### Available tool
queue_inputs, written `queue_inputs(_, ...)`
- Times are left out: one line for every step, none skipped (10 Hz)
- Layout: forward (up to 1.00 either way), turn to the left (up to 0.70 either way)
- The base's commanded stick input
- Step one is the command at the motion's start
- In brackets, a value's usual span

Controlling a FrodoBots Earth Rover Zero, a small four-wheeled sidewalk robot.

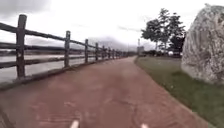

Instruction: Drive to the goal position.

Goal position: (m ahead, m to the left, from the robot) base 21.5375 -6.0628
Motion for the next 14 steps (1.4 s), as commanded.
queue_inputs(1.00, 0.00)
queue_inputs(1.00, 0.00)
queue_inputs(1.00, 0.00)
queue_inputs(1.00, 0.00)
queue_inputs(1.00, -0.01)
queue_inputs(1.00, -0.23)
queue_inputs(1.00, -0.27)
queue_inputs(1.00, -0.27)
queue_inputs(1.00, -0.27)
queue_inputs(1.00, -0.17)
queue_inputs(1.00, 0.00)
queue_inputs(1.00, -0.02)
queue_inputs(1.00, -0.18)
queue_inputs(1.00, -0.27)
